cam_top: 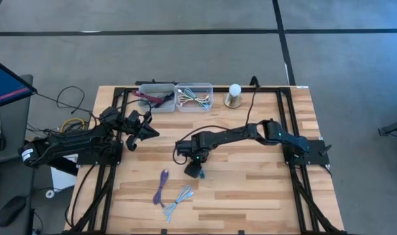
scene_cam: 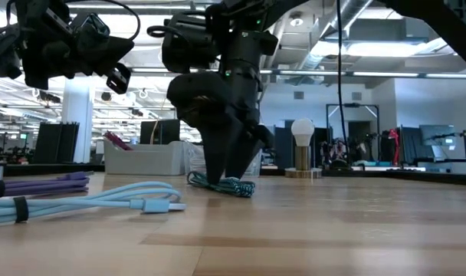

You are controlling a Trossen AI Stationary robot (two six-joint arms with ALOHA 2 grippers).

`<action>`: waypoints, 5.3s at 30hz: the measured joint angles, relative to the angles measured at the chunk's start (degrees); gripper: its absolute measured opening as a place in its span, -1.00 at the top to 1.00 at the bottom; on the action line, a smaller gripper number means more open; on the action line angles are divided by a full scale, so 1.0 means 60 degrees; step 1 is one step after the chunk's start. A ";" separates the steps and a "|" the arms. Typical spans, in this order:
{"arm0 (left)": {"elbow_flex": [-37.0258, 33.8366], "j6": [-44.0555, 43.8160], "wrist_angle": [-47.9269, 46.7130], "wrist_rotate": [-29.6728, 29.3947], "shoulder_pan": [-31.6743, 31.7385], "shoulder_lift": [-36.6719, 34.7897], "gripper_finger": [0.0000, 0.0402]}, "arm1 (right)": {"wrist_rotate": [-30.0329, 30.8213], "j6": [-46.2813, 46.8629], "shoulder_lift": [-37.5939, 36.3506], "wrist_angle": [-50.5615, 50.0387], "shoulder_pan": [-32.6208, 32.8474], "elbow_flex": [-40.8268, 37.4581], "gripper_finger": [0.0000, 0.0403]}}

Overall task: Pick & Place USB Port
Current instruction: Put the black and blue USB cable into the gray bin

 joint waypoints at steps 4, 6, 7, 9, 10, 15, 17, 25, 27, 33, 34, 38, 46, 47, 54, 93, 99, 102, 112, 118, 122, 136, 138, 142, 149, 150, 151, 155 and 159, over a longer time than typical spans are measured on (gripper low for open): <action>0.0000 0.0000 -0.0003 -0.0003 0.0000 0.0000 0.94 | 0.0283 -0.0487 0.0008 -0.0042 0.0007 -0.0011 0.30; 0.0000 0.0000 -0.0003 0.0001 0.0000 0.0000 0.94 | 0.0458 -0.0689 0.0011 -0.0101 0.0007 -0.0011 0.45; 0.0000 0.0000 -0.0003 -0.0003 0.0000 0.0000 0.94 | 0.0518 -0.0788 0.0012 -0.0141 0.0007 -0.0011 0.53; 0.0000 0.0000 -0.0003 0.0000 0.0000 0.0000 0.94 | 0.0530 -0.1008 0.0015 -0.0202 0.0007 -0.0011 0.70; 0.0000 0.0000 -0.0003 -0.0003 0.0000 0.0000 0.94 | 0.0515 -0.1103 0.0018 -0.0222 0.0000 -0.0011 0.79; 0.0000 -0.0003 -0.0003 0.0000 0.0000 0.0000 0.94 | 0.0584 -0.1597 -0.0030 -0.0212 0.0002 -0.0022 0.93; 0.0000 -0.0004 -0.0003 -0.0001 0.0000 0.0000 0.94 | 0.0913 -0.1807 -0.0115 -0.0194 0.0010 -0.0041 0.94; 0.0000 -0.0004 -0.0003 0.0000 0.0000 0.0000 0.94 | 0.2776 -0.2859 -0.1291 0.0043 0.0054 -0.0062 0.98; 0.0000 -0.0004 -0.0003 -0.0001 0.0000 0.0000 0.94 | 0.3254 -0.3080 -0.1682 0.0137 0.0038 -0.0062 0.98; 0.0000 -0.0004 -0.0003 -0.0280 0.0000 0.0000 0.94 | 0.4295 -0.4024 -0.2958 0.0630 -0.0025 -0.0047 0.99; 0.0000 -0.0004 -0.0007 -0.0521 0.0000 0.0000 0.94 | 0.4448 -0.4214 -0.3119 0.0661 -0.0025 -0.0053 0.99; 0.0000 0.0069 -0.0007 -0.1463 0.0001 0.0000 0.94 | 0.4630 -0.4543 -0.3908 0.1555 -0.0091 -0.0968 1.00; 0.0029 0.0244 0.0063 -0.1681 -0.0002 0.0025 0.94 | 0.4358 -0.4713 -0.6233 0.6072 -0.0388 -0.5315 1.00; 0.0029 0.0253 0.0064 -0.1825 -0.0007 0.0048 0.94 | 0.4174 -0.4727 -0.6544 0.6793 -0.0454 -0.5777 1.00; 0.0352 0.0721 0.0062 -0.2942 -0.0020 0.0923 0.84 | 0.3467 -0.5597 -0.7575 0.9643 -0.0753 -0.7411 1.00; 0.2605 0.1490 0.0699 -0.3584 -0.2157 0.4003 0.55 | 0.2010 -0.5688 -0.6353 1.3779 -0.1392 -0.8484 1.00; 0.2605 0.1461 0.0904 -0.3615 -0.2186 0.4003 0.55 | 0.1980 -0.5495 -0.6105 1.3828 -0.1395 -0.8408 1.00; 0.2605 0.1461 0.1014 -0.3617 -0.2364 0.4003 0.55 | 0.1723 -0.5361 -0.5691 1.3745 -0.1397 -0.8188 1.00; 0.2605 0.1494 0.1172 -0.3620 -0.2696 0.3993 0.55 | 0.1703 -0.5437 -0.4954 1.3816 -0.1271 -0.7403 1.00; 0.2605 0.1494 0.1174 -0.3613 -0.2696 0.3989 0.55 | 0.1736 -0.5437 -0.5027 1.3778 -0.1271 -0.7402 1.00; 0.2605 0.1494 0.1160 -0.3620 -0.2696 0.3990 0.64 | 0.1740 -0.5437 -0.5027 1.3803 -0.1268 -0.7402 1.00; 0.2605 0.1569 0.1125 -0.3624 -0.2637 0.3993 0.95 | 0.1736 -0.5454 -0.5040 1.3793 -0.1260 -0.7402 0.94; 0.2605 0.1723 0.1097 -0.3609 -0.2577 0.3996 0.96 | 0.1760 -0.5470 -0.5048 1.3723 -0.1265 -0.7402 0.86; 0.2605 0.1722 0.1012 -0.3570 -0.2380 0.3998 0.96 | 0.1787 -0.5571 -0.5466 1.3116 -0.1271 -0.7374 0.72; 0.2583 0.1736 0.0697 -0.3535 -0.1870 0.3583 0.96 | 0.1827 -0.6290 -0.6995 1.1346 -0.1290 -0.7503 0.70; 0.2583 0.1764 0.0523 -0.3529 -0.1741 0.3435 0.96 | 0.1848 -0.6363 -0.7254 1.1313 -0.1290 -0.7587 0.70; 0.2583 0.1822 0.0274 -0.3533 -0.1599 0.3244 0.96 | 0.1872 -0.6415 -0.7550 1.1144 -0.1301 -0.7715 0.70; 0.2579 0.2345 -0.1448 -0.3555 -0.0870 0.2257 0.96 | 0.2290 -0.6443 -0.8625 1.0314 -0.1289 -0.8318 0.69; 0.2575 0.2528 -0.2474 -0.3584 0.0084 0.1317 0.96 | 0.2863 -0.6443 -0.9772 1.0317 -0.1104 -0.9379 0.69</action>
